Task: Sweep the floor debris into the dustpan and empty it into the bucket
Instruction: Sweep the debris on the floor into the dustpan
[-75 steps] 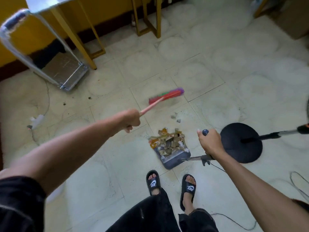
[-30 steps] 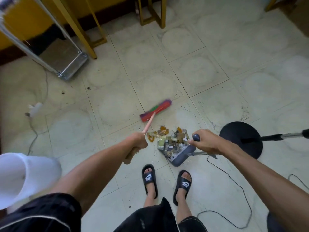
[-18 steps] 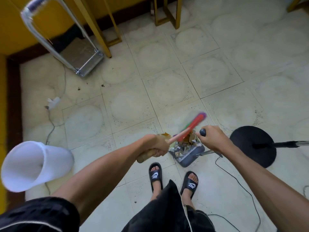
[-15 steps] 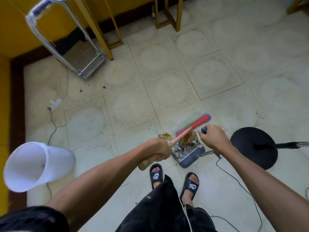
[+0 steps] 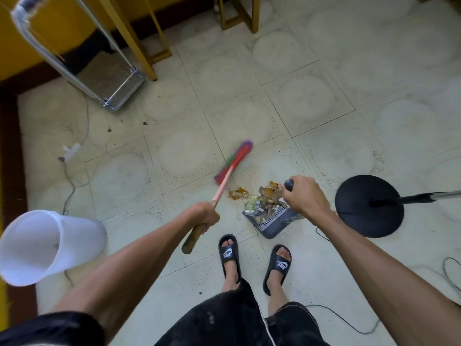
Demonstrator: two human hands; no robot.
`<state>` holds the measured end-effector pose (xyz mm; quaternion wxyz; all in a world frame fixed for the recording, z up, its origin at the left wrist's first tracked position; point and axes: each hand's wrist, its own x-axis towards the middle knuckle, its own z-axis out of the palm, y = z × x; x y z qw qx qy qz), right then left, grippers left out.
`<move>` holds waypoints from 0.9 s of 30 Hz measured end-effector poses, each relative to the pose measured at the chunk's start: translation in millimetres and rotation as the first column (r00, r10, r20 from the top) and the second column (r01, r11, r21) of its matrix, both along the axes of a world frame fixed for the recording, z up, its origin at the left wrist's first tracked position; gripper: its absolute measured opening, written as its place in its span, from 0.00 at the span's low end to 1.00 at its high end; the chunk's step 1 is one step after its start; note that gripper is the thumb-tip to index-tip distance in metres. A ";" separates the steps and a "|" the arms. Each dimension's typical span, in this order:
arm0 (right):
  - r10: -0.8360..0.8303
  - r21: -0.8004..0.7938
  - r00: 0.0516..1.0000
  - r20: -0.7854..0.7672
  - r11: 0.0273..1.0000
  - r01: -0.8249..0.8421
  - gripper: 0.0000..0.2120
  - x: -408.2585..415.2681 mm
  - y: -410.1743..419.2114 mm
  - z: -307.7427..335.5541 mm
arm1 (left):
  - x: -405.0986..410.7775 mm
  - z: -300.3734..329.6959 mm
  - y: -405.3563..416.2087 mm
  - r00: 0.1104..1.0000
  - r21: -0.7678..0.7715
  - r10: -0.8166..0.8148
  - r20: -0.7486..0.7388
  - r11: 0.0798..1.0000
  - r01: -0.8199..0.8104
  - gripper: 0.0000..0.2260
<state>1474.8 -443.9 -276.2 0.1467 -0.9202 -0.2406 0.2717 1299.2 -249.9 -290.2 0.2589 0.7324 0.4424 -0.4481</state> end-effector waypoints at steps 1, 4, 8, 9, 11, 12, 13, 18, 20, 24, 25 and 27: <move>0.007 0.005 1.000 0.007 1.000 -0.007 0.15 -2.0 0.2 -1.2 | 1.5 -7.6 -9.2 1.000 -0.046 -0.012 -0.020 0.999 0.011 0.17; 0.010 0.022 1.000 0.010 1.000 -0.011 0.17 -6.0 -0.5 -6.3 | 8.5 -18.6 -48.3 0.994 -0.222 -0.090 -0.064 0.972 0.074 0.19; 0.007 0.074 0.998 -0.054 0.997 -0.003 0.15 -7.2 -4.6 -8.4 | 17.5 -15.0 -82.6 0.995 -0.361 -0.059 -0.081 0.932 0.026 0.13; 0.012 0.087 0.997 -0.074 0.996 -0.005 0.14 -8.4 -5.5 -8.1 | 18.9 -11.1 -84.5 0.994 -0.389 -0.043 -0.098 0.921 0.001 0.10; 0.031 0.109 0.995 -0.098 0.994 -0.020 0.14 -12.5 -10.5 -7.6 | 15.8 -6.1 -84.4 0.990 -0.420 -0.020 -0.138 0.906 -0.040 0.09; 0.038 0.123 0.995 -0.088 0.992 -0.027 0.14 -14.9 -15.1 -7.0 | 13.6 -3.7 -83.5 0.988 -0.421 -0.013 -0.153 0.906 -0.053 0.12; 0.041 0.137 0.997 -0.061 0.990 -0.032 0.16 -16.9 -20.8 -5.3 | 11.2 -3.1 -82.4 0.987 -0.412 -0.019 -0.161 0.910 -0.050 0.15; 0.098 0.158 0.995 0.034 0.982 -0.102 0.20 -22.0 -40.8 11.7 | 5.0 11.2 -77.5 0.986 -0.405 -0.091 -0.142 0.914 0.026 0.19; 0.132 0.173 0.990 0.043 0.975 -0.137 0.20 -24.9 -35.1 19.1 | 2.2 24.0 -77.8 0.988 -0.383 -0.100 -0.119 0.923 0.048 0.18; 0.202 0.219 0.978 0.050 0.953 -0.208 0.17 -29.0 -11.2 38.6 | -15.2 49.5 -76.3 0.996 -0.317 -0.015 -0.087 0.948 -0.014 0.15; 0.224 0.232 0.973 0.060 0.945 -0.232 0.17 -28.9 -3.4 44.6 | -21.8 56.3 -75.1 0.997 -0.300 0.014 -0.077 0.953 -0.037 0.16; 0.274 0.264 0.958 0.088 0.921 -0.287 0.18 -30.5 13.3 59.3 | -34.6 72.5 -72.6 0.998 -0.259 0.051 -0.047 0.964 -0.062 0.18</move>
